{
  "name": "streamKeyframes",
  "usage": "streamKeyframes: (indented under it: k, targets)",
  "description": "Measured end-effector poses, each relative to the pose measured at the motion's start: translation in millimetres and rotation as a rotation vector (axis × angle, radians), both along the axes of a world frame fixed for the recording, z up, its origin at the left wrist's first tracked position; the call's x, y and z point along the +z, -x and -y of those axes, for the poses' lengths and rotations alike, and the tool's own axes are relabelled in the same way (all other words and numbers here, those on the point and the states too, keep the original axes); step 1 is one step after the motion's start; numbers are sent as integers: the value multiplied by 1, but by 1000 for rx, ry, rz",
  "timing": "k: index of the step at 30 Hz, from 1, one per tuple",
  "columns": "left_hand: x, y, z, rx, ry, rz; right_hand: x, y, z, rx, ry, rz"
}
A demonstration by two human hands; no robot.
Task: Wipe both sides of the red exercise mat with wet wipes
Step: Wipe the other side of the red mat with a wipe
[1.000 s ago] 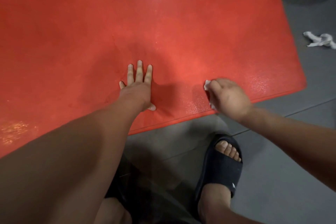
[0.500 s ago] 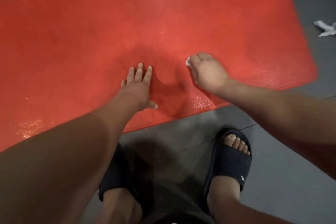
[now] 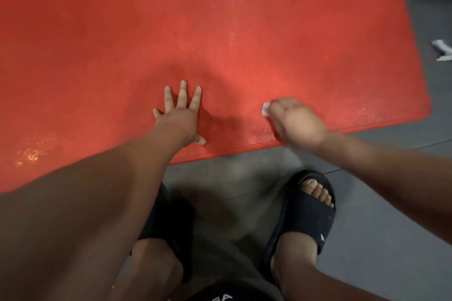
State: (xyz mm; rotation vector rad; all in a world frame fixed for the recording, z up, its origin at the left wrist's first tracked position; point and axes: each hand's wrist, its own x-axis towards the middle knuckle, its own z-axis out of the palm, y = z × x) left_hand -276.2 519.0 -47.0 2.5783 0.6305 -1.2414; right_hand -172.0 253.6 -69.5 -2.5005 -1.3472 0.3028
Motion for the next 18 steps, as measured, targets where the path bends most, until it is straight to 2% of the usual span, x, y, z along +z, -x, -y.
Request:
streamKeyframes:
  k: [3,6,8,11,13,15,18]
  targets:
    - [0,1,1,1,1,-4,8,44,3,292,31,-124]
    - [-1,1,0,1,-4,3,10,26,-9,408,35,-107]
    - [0,2,-2,-3,-2,19,8,-3,-27,339,45,-59]
    - [2,8,-6,-8,11,60,5,-58,-56,0,6,-21]
    - [4,12,-10,-45,22,75,6,-78,-68,-173,52,-44]
    - [5,11,-16,-92,48,61,5,-70,-73,-167,70,-43]
    - [4,11,-22,-97,47,35,4,-17,-70,109,1,-82]
